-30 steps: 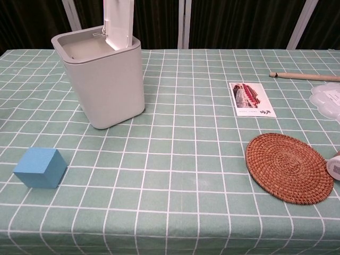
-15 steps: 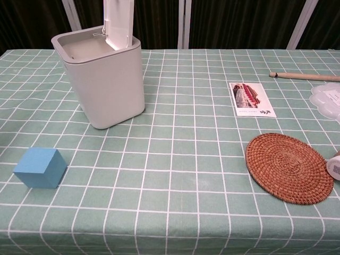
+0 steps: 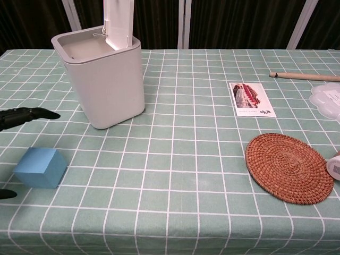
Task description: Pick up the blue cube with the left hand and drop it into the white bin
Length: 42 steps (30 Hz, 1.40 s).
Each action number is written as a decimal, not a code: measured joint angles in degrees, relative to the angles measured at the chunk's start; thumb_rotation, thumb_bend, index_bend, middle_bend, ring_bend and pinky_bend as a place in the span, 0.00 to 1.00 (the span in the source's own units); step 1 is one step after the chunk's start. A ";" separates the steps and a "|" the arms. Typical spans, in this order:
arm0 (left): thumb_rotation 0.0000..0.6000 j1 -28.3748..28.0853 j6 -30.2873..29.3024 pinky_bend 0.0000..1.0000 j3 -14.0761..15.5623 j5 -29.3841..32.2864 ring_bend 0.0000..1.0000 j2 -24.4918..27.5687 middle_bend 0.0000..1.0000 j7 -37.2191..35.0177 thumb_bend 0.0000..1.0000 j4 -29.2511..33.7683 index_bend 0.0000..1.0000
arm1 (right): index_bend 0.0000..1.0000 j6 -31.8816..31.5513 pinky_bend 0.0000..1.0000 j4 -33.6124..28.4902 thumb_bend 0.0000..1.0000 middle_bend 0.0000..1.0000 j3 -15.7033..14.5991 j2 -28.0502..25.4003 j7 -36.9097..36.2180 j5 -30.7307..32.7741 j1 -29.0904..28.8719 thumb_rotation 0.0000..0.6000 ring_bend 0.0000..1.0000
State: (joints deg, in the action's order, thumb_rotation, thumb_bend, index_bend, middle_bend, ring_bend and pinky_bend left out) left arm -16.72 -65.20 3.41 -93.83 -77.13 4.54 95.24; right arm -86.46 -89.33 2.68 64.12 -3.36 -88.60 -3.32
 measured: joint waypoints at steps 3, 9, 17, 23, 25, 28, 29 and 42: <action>1.00 -0.72 0.40 0.19 -0.47 0.52 0.05 -1.36 0.10 0.17 0.00 -0.81 0.08 | 0.00 0.08 0.00 0.39 0.32 0.00 0.05 0.04 -0.53 0.21 0.03 1.00 0.00; 1.00 -1.37 0.29 0.29 -0.75 1.15 0.15 -3.11 0.17 0.88 0.00 -2.56 0.16 | 0.00 0.13 0.00 0.82 0.32 0.00 0.01 0.26 -1.03 0.18 0.01 1.00 0.00; 1.00 -1.66 0.74 0.41 -0.59 3.18 0.28 -4.54 0.31 3.19 0.10 -3.68 0.30 | 0.00 0.05 0.00 0.68 0.32 0.00 0.00 0.22 -0.93 0.14 0.04 1.00 0.00; 1.00 -1.91 -0.12 0.48 -0.80 3.44 0.35 -5.73 0.39 3.76 0.16 -4.41 0.37 | 0.00 0.22 0.00 0.50 0.32 0.00 -0.03 0.28 -0.71 0.06 -0.08 1.00 0.00; 1.00 -2.08 -0.04 0.50 -0.89 3.73 0.37 -6.07 0.41 4.05 0.18 -4.59 0.40 | 0.00 0.20 0.00 0.52 0.32 0.00 -0.01 0.27 -0.71 0.13 -0.06 1.00 0.00; 1.00 -2.28 -0.08 0.53 -0.96 4.01 0.40 -6.55 0.45 4.55 0.23 -4.98 0.44 | 0.00 0.16 0.00 0.61 0.32 0.00 0.00 0.24 -0.81 0.26 0.01 1.00 0.00; 1.00 -2.30 -0.16 0.55 -0.99 4.08 0.42 -6.68 0.47 4.71 0.24 -5.07 0.46 | 0.00 0.17 0.00 0.66 0.32 0.00 0.00 0.24 -0.85 0.30 0.03 1.00 0.00; 1.00 -1.15 -5.67 0.61 -1.54 3.56 0.48 -1.99 0.53 6.42 0.30 -0.01 0.52 | 0.00 0.30 0.00 1.11 0.32 0.00 0.05 0.39 -1.05 0.61 0.08 1.00 0.00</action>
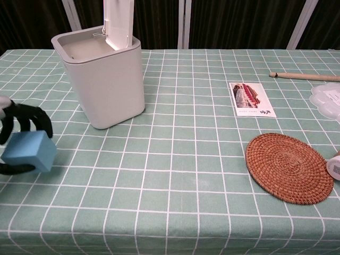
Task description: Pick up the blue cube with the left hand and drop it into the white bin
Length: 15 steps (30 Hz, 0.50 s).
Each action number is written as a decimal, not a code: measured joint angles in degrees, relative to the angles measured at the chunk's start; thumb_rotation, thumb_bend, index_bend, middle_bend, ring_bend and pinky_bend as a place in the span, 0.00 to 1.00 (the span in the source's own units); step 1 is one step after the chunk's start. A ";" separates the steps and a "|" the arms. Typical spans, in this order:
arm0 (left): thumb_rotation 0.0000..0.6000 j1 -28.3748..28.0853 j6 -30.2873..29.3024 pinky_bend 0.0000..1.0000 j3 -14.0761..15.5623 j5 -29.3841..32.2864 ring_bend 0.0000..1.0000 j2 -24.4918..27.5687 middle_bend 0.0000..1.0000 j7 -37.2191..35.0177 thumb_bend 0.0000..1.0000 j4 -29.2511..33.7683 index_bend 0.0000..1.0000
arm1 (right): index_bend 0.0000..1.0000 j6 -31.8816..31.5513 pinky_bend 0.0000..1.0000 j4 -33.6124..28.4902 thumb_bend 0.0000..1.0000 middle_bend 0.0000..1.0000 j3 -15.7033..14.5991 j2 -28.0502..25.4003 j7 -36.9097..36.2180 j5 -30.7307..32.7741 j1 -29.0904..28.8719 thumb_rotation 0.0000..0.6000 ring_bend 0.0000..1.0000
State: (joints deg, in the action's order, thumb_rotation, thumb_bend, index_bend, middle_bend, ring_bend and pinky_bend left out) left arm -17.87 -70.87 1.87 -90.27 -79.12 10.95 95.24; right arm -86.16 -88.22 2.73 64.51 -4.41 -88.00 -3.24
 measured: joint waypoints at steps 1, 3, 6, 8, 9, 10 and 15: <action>1.00 0.25 -1.11 0.61 -0.41 0.09 0.48 1.04 0.53 0.12 0.30 0.77 0.52 | 0.00 -0.03 0.00 -0.04 0.32 0.00 0.01 0.00 0.02 -0.05 -0.01 1.00 0.00; 1.00 0.82 -3.91 0.61 -1.83 0.53 0.48 3.75 0.53 0.48 0.30 2.71 0.52 | 0.00 -0.07 0.00 -0.08 0.32 0.00 0.01 0.08 0.06 -0.14 -0.04 1.00 0.00; 1.00 1.28 -7.08 0.61 -4.60 1.40 0.48 7.54 0.53 1.97 0.31 5.79 0.52 | 0.00 0.06 0.00 -0.15 0.32 0.00 -0.02 0.24 0.12 -0.25 -0.15 1.00 0.00; 1.00 1.35 -8.12 0.61 -6.08 2.00 0.48 8.92 0.53 3.68 0.31 7.10 0.53 | 0.00 0.06 0.00 -0.28 0.32 0.00 -0.04 0.32 0.31 -0.42 -0.21 1.00 0.00; 1.00 1.30 -8.82 0.61 -7.22 2.43 0.48 9.50 0.53 5.02 0.31 7.87 0.53 | 0.00 0.03 0.00 -0.32 0.32 0.00 -0.04 0.33 0.38 -0.46 -0.22 1.00 0.00; 1.00 1.17 -9.26 0.61 -8.19 2.78 0.48 9.90 0.53 6.01 0.31 8.47 0.53 | 0.00 0.03 0.00 -0.34 0.32 0.00 -0.04 0.31 0.50 -0.45 -0.22 1.00 0.00; 1.00 -1.88 -9.34 0.61 -13.69 4.55 0.48 11.48 0.53 7.19 0.31 11.26 0.52 | 0.00 0.12 0.00 -0.50 0.32 0.00 0.08 0.23 0.80 -0.07 -0.21 1.00 0.00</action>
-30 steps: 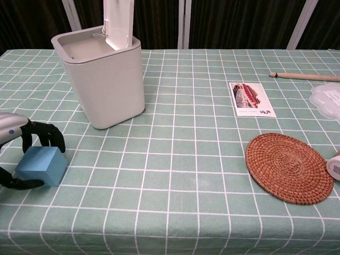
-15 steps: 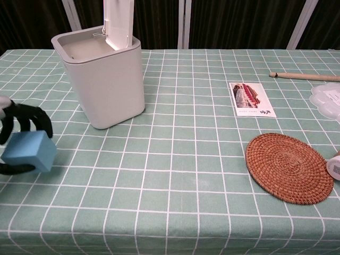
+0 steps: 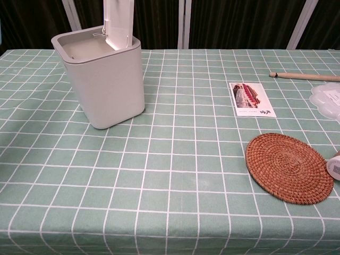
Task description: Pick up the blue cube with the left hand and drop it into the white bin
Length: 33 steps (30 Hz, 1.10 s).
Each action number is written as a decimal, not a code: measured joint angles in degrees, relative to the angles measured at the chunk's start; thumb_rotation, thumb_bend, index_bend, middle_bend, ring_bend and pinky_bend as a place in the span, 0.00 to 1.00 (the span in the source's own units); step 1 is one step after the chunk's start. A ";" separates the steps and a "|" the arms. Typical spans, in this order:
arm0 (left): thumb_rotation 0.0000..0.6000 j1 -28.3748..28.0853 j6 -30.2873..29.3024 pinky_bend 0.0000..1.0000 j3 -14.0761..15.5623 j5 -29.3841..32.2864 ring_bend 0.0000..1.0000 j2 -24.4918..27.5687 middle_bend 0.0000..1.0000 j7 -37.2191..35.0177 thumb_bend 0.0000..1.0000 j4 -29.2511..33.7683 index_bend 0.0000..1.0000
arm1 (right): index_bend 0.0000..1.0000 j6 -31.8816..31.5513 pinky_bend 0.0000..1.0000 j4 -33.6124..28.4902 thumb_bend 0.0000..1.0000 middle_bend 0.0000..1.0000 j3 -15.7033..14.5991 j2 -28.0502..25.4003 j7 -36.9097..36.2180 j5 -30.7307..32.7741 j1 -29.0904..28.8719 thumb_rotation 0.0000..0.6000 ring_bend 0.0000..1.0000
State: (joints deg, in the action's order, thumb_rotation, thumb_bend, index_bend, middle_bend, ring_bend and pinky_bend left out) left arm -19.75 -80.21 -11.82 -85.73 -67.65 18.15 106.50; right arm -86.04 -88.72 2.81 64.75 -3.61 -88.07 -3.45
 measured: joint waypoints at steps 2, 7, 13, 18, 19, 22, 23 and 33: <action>1.00 -1.83 0.66 0.61 -1.64 0.28 0.48 -0.09 0.53 -0.67 0.31 0.26 0.52 | 0.00 0.22 0.00 -0.02 0.32 0.00 -0.05 0.09 0.09 0.04 -0.05 1.00 0.00; 1.00 -7.33 4.63 0.61 -5.41 2.41 0.48 -2.05 0.53 -3.52 0.30 -0.02 0.52 | 0.00 0.67 0.00 0.24 0.32 0.00 -0.11 0.37 0.03 0.36 -0.15 1.00 0.00; 1.00 -12.97 10.09 0.60 -7.19 6.71 0.47 -6.51 0.52 -4.43 0.30 -3.20 0.51 | 0.00 0.78 0.00 1.02 0.32 0.00 -0.04 0.51 -0.81 0.77 -0.07 1.00 0.00; 1.00 -16.18 13.73 0.46 -7.81 10.09 0.30 -9.28 0.33 -5.35 0.20 -6.54 0.35 | 0.00 1.10 0.00 1.66 0.32 0.00 0.06 0.68 -1.66 1.16 -0.10 1.00 0.00; 1.00 -16.49 14.53 0.39 -7.83 10.71 0.21 -9.31 0.22 -5.68 0.16 -6.63 0.26 | 0.00 1.20 0.00 1.79 0.32 0.00 0.07 0.76 -1.80 1.15 -0.18 1.00 0.00; 1.00 -17.49 17.61 0.25 -7.83 12.49 0.06 -8.84 0.04 -7.04 0.07 -6.62 0.06 | 0.00 1.42 0.00 2.03 0.32 0.00 0.08 0.96 -1.95 1.02 -0.38 1.00 0.00; 1.00 -17.70 18.25 0.22 -7.85 12.68 0.03 -8.80 0.01 -7.61 0.04 -6.67 0.03 | 0.00 1.45 0.00 2.08 0.32 0.00 0.09 1.01 -1.98 1.03 -0.41 1.00 0.00; 1.00 -15.91 11.76 0.12 -6.23 8.57 0.00 -6.99 0.00 -9.80 0.00 -7.20 0.00 | 0.00 0.74 0.00 2.28 0.32 0.00 0.14 0.80 -2.56 1.09 -0.03 1.00 0.00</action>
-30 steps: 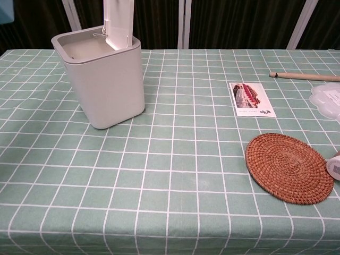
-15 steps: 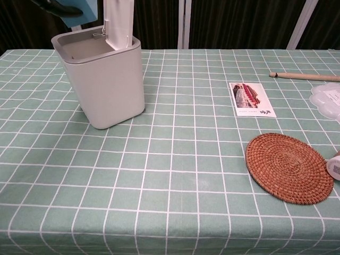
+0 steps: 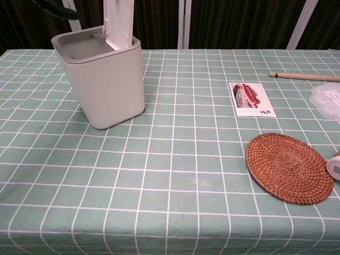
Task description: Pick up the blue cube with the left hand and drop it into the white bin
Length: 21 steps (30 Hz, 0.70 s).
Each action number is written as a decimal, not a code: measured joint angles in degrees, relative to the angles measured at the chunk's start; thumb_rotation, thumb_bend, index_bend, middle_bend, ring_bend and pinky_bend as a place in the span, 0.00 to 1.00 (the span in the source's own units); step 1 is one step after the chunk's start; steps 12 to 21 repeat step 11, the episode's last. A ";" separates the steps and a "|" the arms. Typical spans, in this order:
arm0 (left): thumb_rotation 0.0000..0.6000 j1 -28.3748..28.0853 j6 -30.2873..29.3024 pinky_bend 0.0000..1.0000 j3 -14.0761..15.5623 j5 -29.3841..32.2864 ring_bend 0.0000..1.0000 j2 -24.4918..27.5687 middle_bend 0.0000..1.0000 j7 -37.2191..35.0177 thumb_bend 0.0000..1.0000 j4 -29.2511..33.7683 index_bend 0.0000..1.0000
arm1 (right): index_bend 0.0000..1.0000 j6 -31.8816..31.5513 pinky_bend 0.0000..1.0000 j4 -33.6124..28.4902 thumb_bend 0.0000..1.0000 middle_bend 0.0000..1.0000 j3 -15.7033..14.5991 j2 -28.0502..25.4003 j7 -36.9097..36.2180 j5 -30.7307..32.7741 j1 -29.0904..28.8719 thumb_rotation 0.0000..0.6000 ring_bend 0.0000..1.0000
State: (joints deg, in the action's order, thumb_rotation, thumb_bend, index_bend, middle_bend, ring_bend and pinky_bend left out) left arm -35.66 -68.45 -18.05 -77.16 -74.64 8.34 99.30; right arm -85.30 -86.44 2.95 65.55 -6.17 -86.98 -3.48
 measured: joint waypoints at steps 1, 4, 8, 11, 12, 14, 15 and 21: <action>1.00 0.81 -0.78 0.11 0.52 -0.33 0.00 0.86 0.00 0.44 0.00 0.55 0.00 | 0.00 -0.16 0.00 -0.02 0.32 0.00 -0.01 -0.12 -0.08 -0.02 0.10 1.00 0.00; 1.00 4.89 -4.25 0.11 3.35 -1.54 0.00 4.02 0.00 2.20 0.00 2.93 0.00 | 0.00 -0.57 0.00 -0.16 0.32 0.00 0.00 -0.27 -0.16 -0.23 0.24 1.00 0.00; 1.00 11.77 -8.63 0.10 9.76 -3.13 0.00 7.35 0.00 5.15 0.00 4.96 0.00 | 0.00 -0.69 0.00 -0.50 0.32 0.00 -0.12 -0.13 0.23 -0.81 0.17 1.00 0.00; 1.00 17.36 -11.61 0.09 15.30 -3.82 0.00 8.44 0.00 7.29 0.00 4.97 0.00 | 0.00 -0.60 0.00 -0.98 0.32 0.00 -0.31 0.14 1.02 -1.31 0.00 1.00 0.00; 1.00 17.36 -11.61 0.09 15.30 -3.82 0.00 8.44 0.00 7.29 0.00 4.97 0.00 | 0.00 -0.60 0.00 -0.98 0.32 0.00 -0.31 0.14 1.02 -1.31 0.00 1.00 0.00; 1.00 17.36 -11.61 0.09 15.30 -3.82 0.00 8.44 0.00 7.29 0.00 4.97 0.00 | 0.00 -0.60 0.00 -0.98 0.32 0.00 -0.31 0.14 1.02 -1.31 0.00 1.00 0.00; 1.00 17.36 -11.61 0.09 15.30 -3.82 0.00 8.44 0.00 7.29 0.00 4.97 0.00 | 0.00 -0.60 0.00 -0.98 0.32 0.00 -0.31 0.14 1.02 -1.31 0.00 1.00 0.00; 1.00 17.36 -11.61 0.09 15.30 -3.82 0.00 8.44 0.00 7.29 0.00 4.97 0.00 | 0.00 -0.60 0.00 -0.98 0.32 0.00 -0.31 0.14 1.02 -1.31 0.00 1.00 0.00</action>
